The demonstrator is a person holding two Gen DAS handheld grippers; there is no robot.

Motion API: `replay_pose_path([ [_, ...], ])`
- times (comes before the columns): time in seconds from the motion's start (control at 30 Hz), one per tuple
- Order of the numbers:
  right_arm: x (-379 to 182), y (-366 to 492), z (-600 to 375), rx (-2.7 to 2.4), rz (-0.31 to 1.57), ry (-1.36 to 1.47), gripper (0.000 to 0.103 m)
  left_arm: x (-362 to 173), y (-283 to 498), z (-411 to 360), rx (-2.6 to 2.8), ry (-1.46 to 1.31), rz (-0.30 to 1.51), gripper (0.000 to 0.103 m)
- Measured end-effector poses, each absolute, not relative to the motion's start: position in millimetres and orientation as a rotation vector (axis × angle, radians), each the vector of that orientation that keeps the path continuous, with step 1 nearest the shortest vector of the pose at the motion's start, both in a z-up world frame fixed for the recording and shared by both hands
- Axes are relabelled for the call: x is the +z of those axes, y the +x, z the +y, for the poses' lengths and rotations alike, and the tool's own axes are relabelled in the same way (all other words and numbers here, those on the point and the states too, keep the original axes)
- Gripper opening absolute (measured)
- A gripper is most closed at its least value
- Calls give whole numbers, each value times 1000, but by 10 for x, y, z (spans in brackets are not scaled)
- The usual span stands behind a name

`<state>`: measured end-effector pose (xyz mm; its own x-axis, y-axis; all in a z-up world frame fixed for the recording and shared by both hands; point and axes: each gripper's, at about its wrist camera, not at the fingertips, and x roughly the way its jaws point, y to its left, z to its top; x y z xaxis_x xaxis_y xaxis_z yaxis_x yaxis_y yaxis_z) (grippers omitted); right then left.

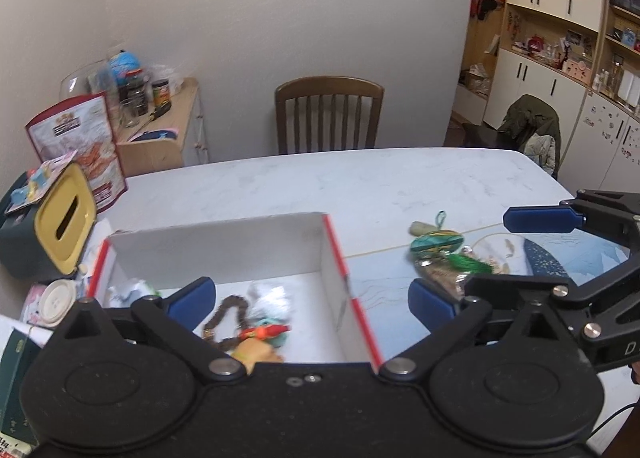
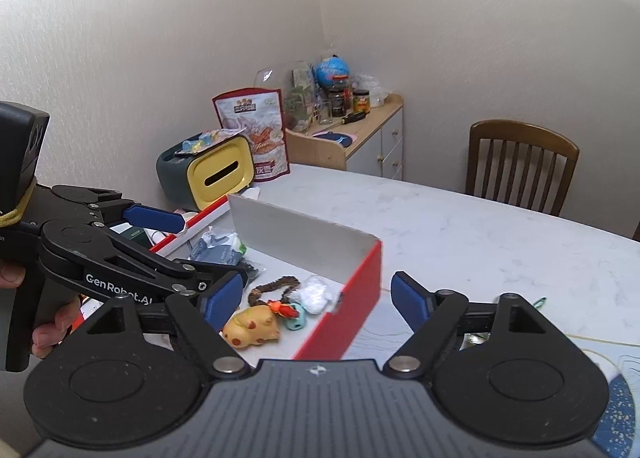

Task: Organize objects
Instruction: 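Withdraw both grippers from the box toward the pouch and plush doll, then grasp the green tasselled pouch with the left gripper while the right grasps the plush doll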

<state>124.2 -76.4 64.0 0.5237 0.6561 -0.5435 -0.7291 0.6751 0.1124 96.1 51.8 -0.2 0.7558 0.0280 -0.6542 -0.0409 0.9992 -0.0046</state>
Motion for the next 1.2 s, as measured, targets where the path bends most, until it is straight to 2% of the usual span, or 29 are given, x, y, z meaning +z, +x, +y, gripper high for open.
replay_pose_path([
  [0.63, 340, 1492, -2090, 703, 616, -133, 85, -251, 1397, -400, -43, -25, 716, 103],
  [1.0, 47, 1823, -2469, 661, 665, -152, 85, -388, 1882, -657, -56, -62, 742, 103],
  [1.2, -196, 2054, -2561, 656, 714, -163, 85, -530, 2254, -725, -47, -98, 813, 103],
])
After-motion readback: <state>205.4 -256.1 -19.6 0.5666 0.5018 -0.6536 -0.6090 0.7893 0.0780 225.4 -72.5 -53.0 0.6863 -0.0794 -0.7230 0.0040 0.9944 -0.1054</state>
